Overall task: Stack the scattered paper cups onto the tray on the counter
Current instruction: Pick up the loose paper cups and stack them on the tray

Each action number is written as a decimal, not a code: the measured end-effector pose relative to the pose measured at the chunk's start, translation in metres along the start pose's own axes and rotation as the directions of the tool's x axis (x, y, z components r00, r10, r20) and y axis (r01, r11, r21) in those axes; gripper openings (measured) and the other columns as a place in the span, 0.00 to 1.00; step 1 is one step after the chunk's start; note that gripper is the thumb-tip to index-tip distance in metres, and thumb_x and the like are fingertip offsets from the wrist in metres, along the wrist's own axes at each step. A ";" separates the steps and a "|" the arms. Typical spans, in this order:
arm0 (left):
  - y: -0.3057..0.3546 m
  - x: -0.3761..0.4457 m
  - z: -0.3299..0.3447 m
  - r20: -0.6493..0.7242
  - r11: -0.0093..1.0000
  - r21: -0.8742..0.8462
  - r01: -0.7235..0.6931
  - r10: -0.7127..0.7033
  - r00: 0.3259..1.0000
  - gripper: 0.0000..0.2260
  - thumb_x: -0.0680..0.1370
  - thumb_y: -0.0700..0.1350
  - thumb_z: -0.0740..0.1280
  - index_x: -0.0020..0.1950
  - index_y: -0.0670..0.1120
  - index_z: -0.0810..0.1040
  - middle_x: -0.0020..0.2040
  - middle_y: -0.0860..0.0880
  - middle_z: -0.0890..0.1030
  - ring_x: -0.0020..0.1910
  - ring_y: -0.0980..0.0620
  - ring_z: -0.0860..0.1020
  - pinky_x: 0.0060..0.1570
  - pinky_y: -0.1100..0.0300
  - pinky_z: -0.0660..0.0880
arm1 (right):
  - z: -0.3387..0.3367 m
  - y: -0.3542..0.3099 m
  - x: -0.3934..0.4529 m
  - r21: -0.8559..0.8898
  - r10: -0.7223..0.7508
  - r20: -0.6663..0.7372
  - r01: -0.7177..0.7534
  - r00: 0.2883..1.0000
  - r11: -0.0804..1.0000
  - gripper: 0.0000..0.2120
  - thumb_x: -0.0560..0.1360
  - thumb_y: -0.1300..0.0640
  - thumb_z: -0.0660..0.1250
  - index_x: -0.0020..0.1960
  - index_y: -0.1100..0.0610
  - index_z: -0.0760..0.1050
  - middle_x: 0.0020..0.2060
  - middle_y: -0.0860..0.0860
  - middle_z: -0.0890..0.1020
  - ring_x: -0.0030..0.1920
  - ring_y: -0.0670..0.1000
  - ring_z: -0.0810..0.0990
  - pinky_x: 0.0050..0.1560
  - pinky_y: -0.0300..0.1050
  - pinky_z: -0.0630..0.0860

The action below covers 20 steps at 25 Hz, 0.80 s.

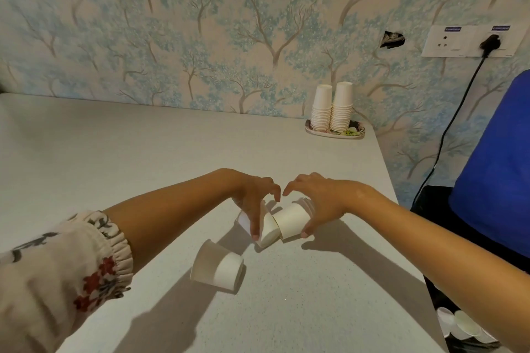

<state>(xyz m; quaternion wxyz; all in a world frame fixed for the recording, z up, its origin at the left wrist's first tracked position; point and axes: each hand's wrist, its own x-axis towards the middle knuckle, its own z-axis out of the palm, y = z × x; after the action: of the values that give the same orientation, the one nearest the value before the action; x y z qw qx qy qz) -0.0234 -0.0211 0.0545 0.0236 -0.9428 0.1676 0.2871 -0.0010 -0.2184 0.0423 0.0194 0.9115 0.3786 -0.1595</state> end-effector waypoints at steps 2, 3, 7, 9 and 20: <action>0.002 -0.001 0.004 -0.022 0.997 0.082 0.004 -0.003 1.000 0.46 0.62 0.51 0.82 0.74 0.52 0.61 0.68 0.49 0.66 0.67 0.47 0.68 0.67 0.50 0.68 | 0.009 -0.006 0.002 -0.078 -0.011 0.000 0.011 1.000 0.997 0.46 0.62 0.40 0.79 0.74 0.42 0.60 0.70 0.46 0.66 0.69 0.51 0.65 0.65 0.58 0.71; 0.002 -0.002 0.005 -0.032 0.995 0.098 0.006 -0.003 0.999 0.45 0.62 0.50 0.82 0.73 0.51 0.62 0.68 0.49 0.67 0.66 0.47 0.68 0.66 0.50 0.69 | 0.012 -0.007 0.004 -0.113 -0.024 -0.002 0.023 1.000 0.993 0.45 0.62 0.41 0.79 0.73 0.42 0.60 0.69 0.46 0.67 0.68 0.52 0.67 0.64 0.57 0.72; 0.002 0.000 0.016 -0.059 0.995 0.093 -0.030 0.035 0.998 0.41 0.63 0.49 0.82 0.70 0.49 0.65 0.64 0.49 0.70 0.62 0.48 0.70 0.59 0.54 0.71 | 0.028 -0.009 0.011 -0.178 -0.090 -0.011 0.087 0.996 0.980 0.39 0.65 0.43 0.77 0.71 0.45 0.64 0.63 0.47 0.73 0.63 0.51 0.71 0.59 0.53 0.74; -0.001 0.001 0.022 -0.071 0.995 0.083 -0.052 0.058 0.996 0.37 0.65 0.50 0.81 0.69 0.49 0.68 0.62 0.49 0.71 0.61 0.47 0.72 0.58 0.54 0.72 | 0.036 -0.007 0.013 -0.151 -0.112 -0.032 0.106 0.993 0.983 0.34 0.67 0.44 0.76 0.68 0.45 0.67 0.60 0.46 0.76 0.60 0.51 0.74 0.56 0.51 0.75; -0.049 -0.066 -0.007 0.178 0.601 -0.782 0.164 -0.037 0.983 0.25 0.73 0.51 0.74 0.68 0.51 0.73 0.64 0.45 0.75 0.63 0.44 0.74 0.57 0.34 0.75 | 0.023 0.014 0.012 0.096 -0.079 -0.089 0.087 0.993 0.992 0.30 0.68 0.42 0.75 0.65 0.44 0.67 0.59 0.47 0.77 0.54 0.50 0.76 0.52 0.51 0.77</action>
<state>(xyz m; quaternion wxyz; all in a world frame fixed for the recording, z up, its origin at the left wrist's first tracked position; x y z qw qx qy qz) -0.0548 0.0445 0.0939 -0.3685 -0.8402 -0.0326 0.3966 0.0100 -0.2238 0.0153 -0.0491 0.9007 0.4082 -0.1402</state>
